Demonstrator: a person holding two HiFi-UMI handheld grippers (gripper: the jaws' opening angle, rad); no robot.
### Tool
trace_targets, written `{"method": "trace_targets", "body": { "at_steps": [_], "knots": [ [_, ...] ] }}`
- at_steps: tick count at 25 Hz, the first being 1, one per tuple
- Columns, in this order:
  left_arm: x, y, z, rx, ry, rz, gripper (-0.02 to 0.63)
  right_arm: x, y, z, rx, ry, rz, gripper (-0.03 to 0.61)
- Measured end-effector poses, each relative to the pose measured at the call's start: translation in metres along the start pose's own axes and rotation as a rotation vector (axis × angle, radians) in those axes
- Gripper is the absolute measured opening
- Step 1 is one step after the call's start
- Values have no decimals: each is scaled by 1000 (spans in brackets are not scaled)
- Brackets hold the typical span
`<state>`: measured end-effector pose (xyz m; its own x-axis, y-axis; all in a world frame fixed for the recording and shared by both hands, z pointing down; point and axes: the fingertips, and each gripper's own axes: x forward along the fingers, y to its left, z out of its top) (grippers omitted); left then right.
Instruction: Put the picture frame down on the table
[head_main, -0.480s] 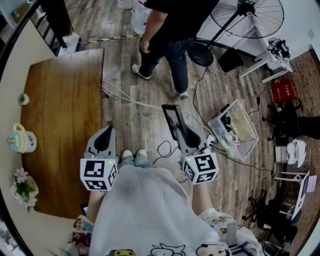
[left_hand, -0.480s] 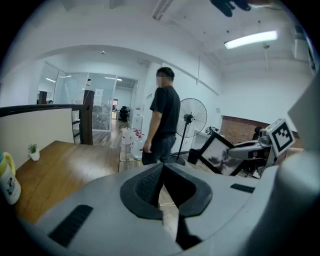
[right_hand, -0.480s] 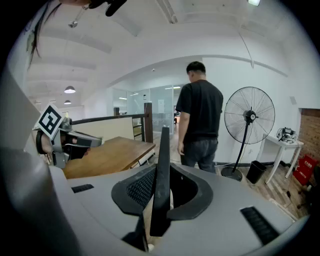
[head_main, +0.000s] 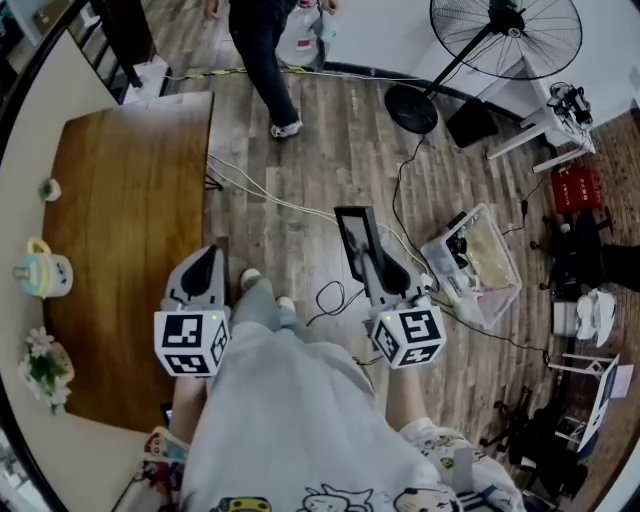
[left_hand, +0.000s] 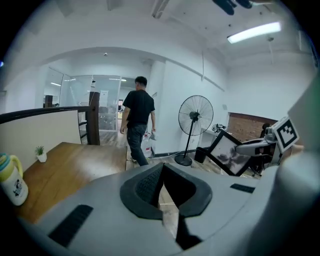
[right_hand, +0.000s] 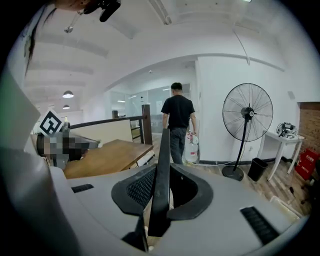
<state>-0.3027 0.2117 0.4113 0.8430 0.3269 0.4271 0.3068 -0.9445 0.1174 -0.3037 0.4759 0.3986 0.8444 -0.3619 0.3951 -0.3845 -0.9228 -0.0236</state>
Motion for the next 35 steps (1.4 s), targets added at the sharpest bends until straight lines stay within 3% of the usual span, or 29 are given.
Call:
{"method": "trace_targets", "body": {
  "at_steps": [8,20,35],
  "knots": [
    [51,44,14,-10,18,16,4,57,-15,13,0,20,-23,58],
    [167,122,88,-2,6,10,4,191,-40,76,-5,37,-33,58],
    [218,188,111,-49,-7,66,5,281,-37,116,-73,75,8,58]
  ]
}}
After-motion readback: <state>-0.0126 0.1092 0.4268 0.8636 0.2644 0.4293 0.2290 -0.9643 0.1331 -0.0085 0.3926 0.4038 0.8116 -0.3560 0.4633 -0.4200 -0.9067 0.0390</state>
